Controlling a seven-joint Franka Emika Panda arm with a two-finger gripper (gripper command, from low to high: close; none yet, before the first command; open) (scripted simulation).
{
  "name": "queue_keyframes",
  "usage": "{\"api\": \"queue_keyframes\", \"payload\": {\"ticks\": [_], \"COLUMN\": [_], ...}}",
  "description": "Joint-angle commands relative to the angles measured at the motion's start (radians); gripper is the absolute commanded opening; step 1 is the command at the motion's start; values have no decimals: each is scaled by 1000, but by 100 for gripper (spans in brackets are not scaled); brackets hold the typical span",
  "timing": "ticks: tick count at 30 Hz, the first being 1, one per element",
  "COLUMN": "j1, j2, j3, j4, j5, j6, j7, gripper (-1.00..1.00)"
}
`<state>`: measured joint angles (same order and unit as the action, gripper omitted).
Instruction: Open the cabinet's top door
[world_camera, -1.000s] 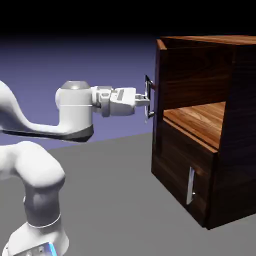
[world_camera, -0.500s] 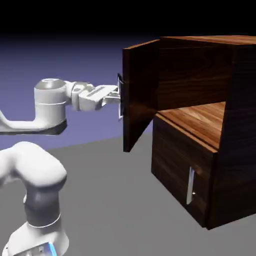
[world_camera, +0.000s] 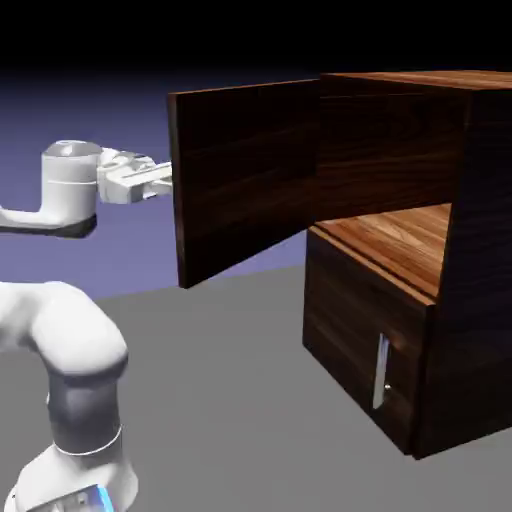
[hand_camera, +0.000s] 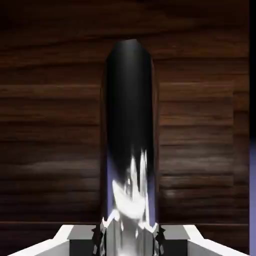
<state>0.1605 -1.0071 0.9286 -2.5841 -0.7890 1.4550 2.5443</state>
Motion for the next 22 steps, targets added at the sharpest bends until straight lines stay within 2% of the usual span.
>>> {"api": "queue_keyframes", "payload": {"ticks": [1, 11, 22], "j1": [-33, -390, -782], "j2": [18, 110, 47], "j3": [35, 343, 583], "j4": [36, 383, 751], "j5": [21, 163, 261], "j6": [-34, -304, -534], "j7": [4, 12, -60], "gripper": [-100, -100, -100]}}
